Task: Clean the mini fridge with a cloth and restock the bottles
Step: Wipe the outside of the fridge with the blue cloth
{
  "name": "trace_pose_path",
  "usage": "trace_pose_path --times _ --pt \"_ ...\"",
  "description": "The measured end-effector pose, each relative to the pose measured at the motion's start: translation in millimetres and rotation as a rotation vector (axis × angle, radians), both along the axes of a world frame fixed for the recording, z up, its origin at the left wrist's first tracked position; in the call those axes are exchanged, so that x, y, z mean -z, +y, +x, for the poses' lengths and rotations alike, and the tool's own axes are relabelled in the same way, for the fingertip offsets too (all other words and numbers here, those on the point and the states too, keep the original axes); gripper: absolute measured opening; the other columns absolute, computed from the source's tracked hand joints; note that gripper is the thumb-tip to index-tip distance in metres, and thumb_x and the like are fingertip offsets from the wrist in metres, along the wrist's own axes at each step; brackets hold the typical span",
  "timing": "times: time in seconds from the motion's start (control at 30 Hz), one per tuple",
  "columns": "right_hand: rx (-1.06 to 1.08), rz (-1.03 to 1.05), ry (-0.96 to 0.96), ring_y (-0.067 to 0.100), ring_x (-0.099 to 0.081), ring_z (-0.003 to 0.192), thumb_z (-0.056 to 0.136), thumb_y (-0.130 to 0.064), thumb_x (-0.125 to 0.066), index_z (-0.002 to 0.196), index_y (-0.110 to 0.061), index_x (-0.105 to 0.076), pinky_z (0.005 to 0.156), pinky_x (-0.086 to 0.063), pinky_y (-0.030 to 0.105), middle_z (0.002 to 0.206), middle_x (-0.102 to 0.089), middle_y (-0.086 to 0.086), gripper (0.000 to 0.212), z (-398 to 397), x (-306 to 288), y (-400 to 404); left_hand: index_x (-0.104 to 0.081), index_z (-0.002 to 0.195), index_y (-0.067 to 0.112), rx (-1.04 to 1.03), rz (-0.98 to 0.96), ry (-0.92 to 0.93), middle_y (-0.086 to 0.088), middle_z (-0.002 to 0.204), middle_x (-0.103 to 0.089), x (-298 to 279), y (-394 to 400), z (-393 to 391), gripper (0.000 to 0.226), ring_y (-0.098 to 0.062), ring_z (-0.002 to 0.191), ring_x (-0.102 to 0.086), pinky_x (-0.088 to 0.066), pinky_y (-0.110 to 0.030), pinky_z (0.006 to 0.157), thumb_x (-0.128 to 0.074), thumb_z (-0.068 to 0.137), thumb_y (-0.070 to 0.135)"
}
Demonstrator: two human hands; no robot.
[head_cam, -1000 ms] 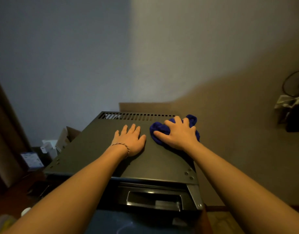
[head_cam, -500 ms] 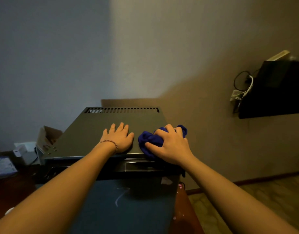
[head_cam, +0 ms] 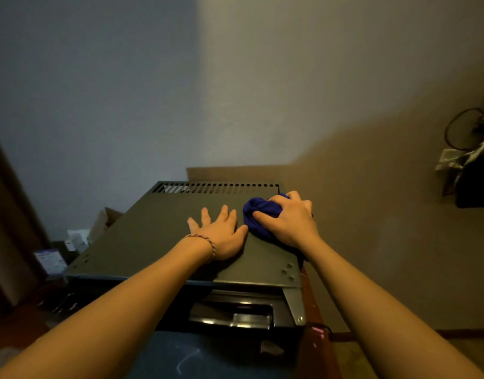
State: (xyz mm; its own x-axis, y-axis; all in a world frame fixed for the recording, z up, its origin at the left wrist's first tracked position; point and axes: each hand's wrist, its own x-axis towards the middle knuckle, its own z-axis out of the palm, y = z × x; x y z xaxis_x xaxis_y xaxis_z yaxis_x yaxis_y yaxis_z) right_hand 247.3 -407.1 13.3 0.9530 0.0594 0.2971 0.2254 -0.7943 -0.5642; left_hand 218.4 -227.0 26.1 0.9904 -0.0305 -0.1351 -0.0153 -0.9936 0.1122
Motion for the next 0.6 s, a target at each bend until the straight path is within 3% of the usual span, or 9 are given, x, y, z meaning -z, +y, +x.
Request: trace_pose_path --times 0.13,0.3,0.53,0.6 --pt "-0.007 0.075 0.008 0.034 -0.038 0.122 0.081 -0.067 -0.062 0.118 -0.033 -0.063 0.098 -0.040 0.039 0.119 -0.042 0.000 0.051 57.3 3.7 -9.4 -0.003 0.158 0.031 -0.020 -0.037 -0.010 0.005 0.166 0.006 0.8 -33.3 29.8 0.066 -0.041 0.149 0.012 0.007 -0.065 0.116 -0.018 0.100 0.059" --pt "-0.006 0.242 0.037 0.039 -0.041 0.122 0.083 -0.059 -0.067 0.120 -0.030 -0.063 0.104 -0.036 0.037 0.133 -0.044 0.006 0.048 115.5 11.4 -19.1 0.001 0.158 0.023 -0.087 0.014 -0.006 0.003 0.165 0.011 5.7 -64.7 58.5 0.071 -0.040 0.149 0.014 0.006 -0.064 0.116 -0.016 0.100 0.059" --pt "0.008 0.499 -0.001 0.036 -0.052 0.115 0.084 -0.050 -0.071 0.114 -0.023 -0.068 0.112 -0.031 0.040 0.123 -0.050 0.009 0.040 148.9 20.3 -20.6 -0.002 0.158 0.026 -0.145 0.044 -0.024 0.008 0.165 0.008 7.4 -72.2 70.3 0.070 -0.036 0.150 0.011 0.005 -0.062 0.118 -0.017 0.099 0.061" --pt "0.019 0.584 -0.021 0.034 -0.056 0.111 0.083 -0.047 -0.073 0.109 -0.023 -0.070 0.107 -0.038 0.036 0.117 -0.051 0.008 0.036 147.0 25.7 -22.8 -0.003 0.158 0.027 -0.147 0.042 -0.033 0.009 0.165 0.008 7.0 -72.2 69.3 0.070 -0.034 0.151 0.010 0.004 -0.061 0.118 -0.017 0.099 0.061"
